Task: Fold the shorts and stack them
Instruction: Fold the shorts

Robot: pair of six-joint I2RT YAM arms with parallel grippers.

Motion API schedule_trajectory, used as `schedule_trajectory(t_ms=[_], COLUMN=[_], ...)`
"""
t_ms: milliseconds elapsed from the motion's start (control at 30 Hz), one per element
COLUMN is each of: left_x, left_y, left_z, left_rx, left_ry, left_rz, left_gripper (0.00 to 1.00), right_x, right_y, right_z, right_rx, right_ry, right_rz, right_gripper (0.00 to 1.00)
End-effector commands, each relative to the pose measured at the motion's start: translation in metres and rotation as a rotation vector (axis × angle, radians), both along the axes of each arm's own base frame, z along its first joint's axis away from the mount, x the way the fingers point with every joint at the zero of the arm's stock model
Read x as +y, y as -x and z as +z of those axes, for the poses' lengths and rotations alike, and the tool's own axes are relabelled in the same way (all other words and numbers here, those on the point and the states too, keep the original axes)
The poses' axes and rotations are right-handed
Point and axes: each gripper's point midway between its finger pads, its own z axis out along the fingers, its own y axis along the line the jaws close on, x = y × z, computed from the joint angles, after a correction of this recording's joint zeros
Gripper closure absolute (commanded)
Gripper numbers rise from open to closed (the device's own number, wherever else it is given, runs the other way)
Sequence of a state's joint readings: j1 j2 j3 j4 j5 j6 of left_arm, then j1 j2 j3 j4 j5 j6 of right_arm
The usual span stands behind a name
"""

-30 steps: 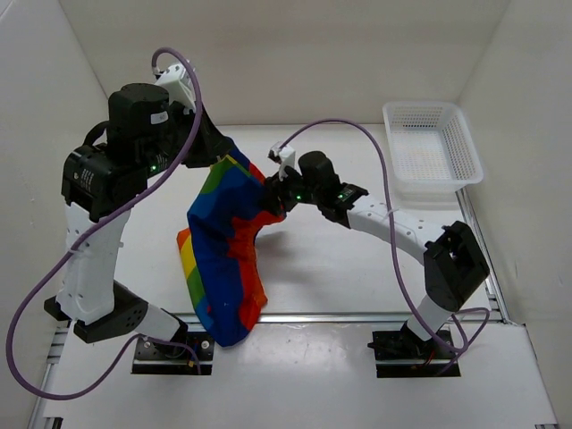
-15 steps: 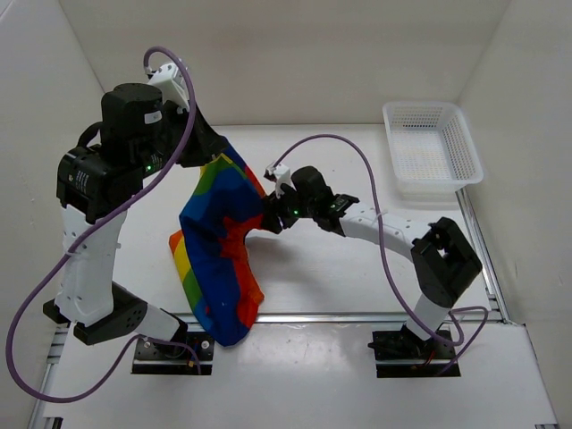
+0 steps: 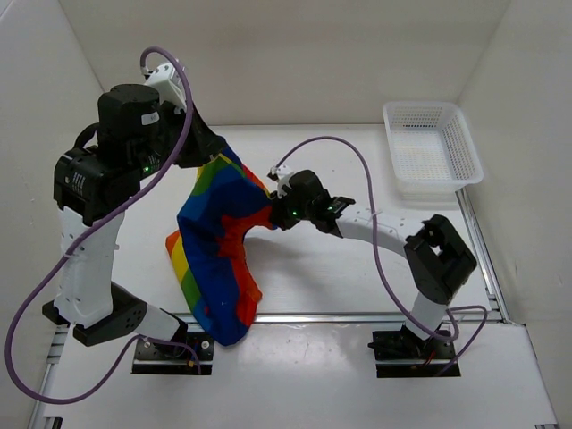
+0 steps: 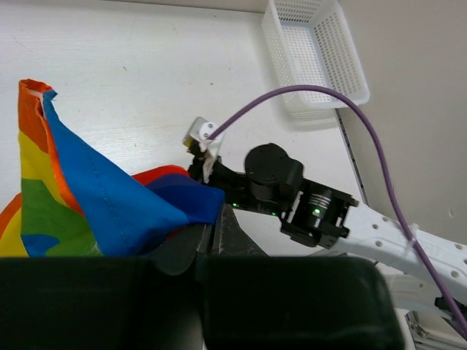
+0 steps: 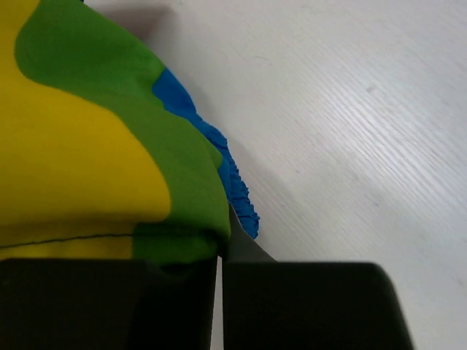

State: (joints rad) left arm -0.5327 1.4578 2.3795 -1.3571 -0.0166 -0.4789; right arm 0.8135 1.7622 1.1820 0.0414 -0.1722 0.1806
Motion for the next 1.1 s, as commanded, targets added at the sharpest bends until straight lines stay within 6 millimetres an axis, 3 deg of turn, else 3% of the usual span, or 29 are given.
schedule_trajectory(t_ms=[0,33,100,233,300,333,400,433,467,500,533,600,633,733,767,833,867,933,1033,1067], left_x=[0.01,0.014,0.013,0.025,0.032,0.035,0.035,0.036,0.036,0.041,0.044,0.054,0.056,0.062,0.064,0.062,0.065,0.066,0.076,0.078], left_y=[0.007,0.005,0.003,-0.014,-0.021,-0.029,-0.048,-0.063,-0.072,-0.075,-0.082,-0.099,-0.103,-0.104,-0.094,-0.092,-0.078,-0.074,-0.051,-0.043], left_z=[0.019,0.019,0.019,0.021,0.026,0.026,0.027,0.023,0.024,0.042,0.048,0.068,0.074,0.095,0.102,0.095,0.101,0.082,0.058,0.052], left_rx=[-0.071,-0.073,-0.069,-0.078,-0.1,-0.101,-0.113,-0.104,-0.116,-0.162,-0.184,-0.242,-0.259,-0.325,-0.35,-0.326,-0.342,-0.293,-0.246,-0.236], left_ry=[0.027,0.023,0.031,0.042,0.047,0.047,0.052,0.05,0.04,0.062,0.063,0.097,0.12,0.193,0.202,0.206,0.211,0.195,0.171,0.168], left_rz=[0.024,0.043,0.046,0.13,0.166,0.186,0.209,0.225,0.223,0.238,0.245,0.259,0.256,0.239,0.237,0.23,0.229,0.232,0.266,0.267], left_gripper=[0.9,0.9,0.9,0.9,0.9,0.9,0.9,0.9,0.9,0.9,0.9,0.9,0.9,0.9,0.9,0.9,0.9,0.9,0.9,0.9], right_x=[-0.02,-0.032,-0.052,-0.106,-0.132,-0.151,-0.167,-0.183,-0.191,-0.197,-0.213,-0.224,-0.233,-0.236,-0.241,-0.245,-0.245,-0.245,-0.255,-0.264], right_y=[-0.016,-0.02,-0.02,-0.026,-0.036,-0.047,-0.062,-0.074,-0.081,-0.091,-0.097,-0.106,-0.104,-0.095,-0.089,-0.077,-0.068,-0.056,-0.03,-0.013], right_z=[0.062,0.078,0.087,0.131,0.147,0.166,0.191,0.225,0.241,0.253,0.295,0.327,0.362,0.395,0.403,0.401,0.39,0.372,0.321,0.295], right_rx=[-0.112,-0.143,-0.155,-0.24,-0.263,-0.297,-0.338,-0.394,-0.423,-0.441,-0.501,-0.549,-0.602,-0.653,-0.669,-0.672,-0.66,-0.641,-0.57,-0.534], right_ry=[-0.084,-0.087,-0.034,0.053,0.081,0.086,0.084,0.07,0.07,0.073,0.028,-0.01,-0.058,-0.102,-0.112,-0.098,-0.086,-0.063,-0.008,0.006], right_rz=[-0.14,-0.187,-0.22,-0.32,-0.369,-0.405,-0.445,-0.482,-0.51,-0.534,-0.585,-0.621,-0.635,-0.643,-0.654,-0.656,-0.653,-0.658,-0.698,-0.72], right_gripper=[1.0,1.0,1.0,1.0,1.0,1.0,1.0,1.0,1.0,1.0,1.0,1.0,1.0,1.0,1.0,1.0,1.0,1.0,1.0,1.0])
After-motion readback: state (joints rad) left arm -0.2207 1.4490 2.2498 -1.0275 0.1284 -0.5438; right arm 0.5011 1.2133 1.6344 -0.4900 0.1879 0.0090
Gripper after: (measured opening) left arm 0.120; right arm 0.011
